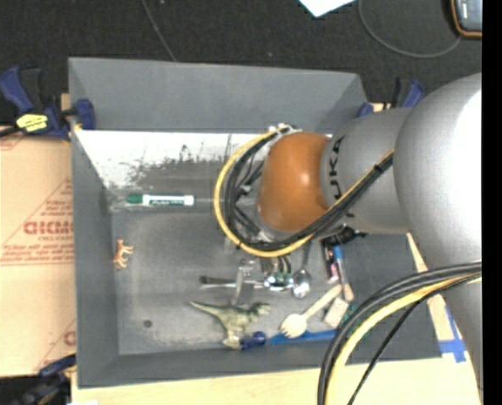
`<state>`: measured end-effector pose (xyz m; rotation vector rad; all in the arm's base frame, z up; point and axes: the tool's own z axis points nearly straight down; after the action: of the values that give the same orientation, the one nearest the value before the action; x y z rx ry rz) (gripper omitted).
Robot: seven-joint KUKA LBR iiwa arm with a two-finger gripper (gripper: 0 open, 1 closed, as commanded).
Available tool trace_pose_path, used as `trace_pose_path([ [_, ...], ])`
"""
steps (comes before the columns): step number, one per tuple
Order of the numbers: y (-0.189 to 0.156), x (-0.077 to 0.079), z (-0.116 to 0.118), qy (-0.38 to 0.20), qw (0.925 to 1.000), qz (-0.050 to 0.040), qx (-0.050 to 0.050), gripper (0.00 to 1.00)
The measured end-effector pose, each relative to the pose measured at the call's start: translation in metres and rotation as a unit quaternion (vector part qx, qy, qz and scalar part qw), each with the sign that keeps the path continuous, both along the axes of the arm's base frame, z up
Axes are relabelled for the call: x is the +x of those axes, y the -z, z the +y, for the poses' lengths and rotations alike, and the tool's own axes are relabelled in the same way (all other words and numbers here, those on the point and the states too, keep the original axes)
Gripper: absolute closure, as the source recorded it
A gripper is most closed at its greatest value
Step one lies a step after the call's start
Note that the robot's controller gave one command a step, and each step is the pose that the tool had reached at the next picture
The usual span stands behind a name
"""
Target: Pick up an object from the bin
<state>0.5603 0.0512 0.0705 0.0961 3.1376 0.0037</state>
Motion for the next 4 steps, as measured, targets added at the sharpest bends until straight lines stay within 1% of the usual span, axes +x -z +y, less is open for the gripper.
trace_pose_path([
  [1, -0.061, -0.009, 0.01, 0.03, 0.9995, -0.0068, 0.001, 0.0],
  [2, -0.004, -0.001, -0.001, 0.003, 1.0, -0.0003, -0.001, 0.0],
  [3, 0.0, 0.005, 0.01, 0.102, 0.9947, -0.0077, 0.002, 0.0],
  [4, -0.005, 0.001, -0.002, 0.007, 1.0, -0.0029, -0.001, 1.0],
])
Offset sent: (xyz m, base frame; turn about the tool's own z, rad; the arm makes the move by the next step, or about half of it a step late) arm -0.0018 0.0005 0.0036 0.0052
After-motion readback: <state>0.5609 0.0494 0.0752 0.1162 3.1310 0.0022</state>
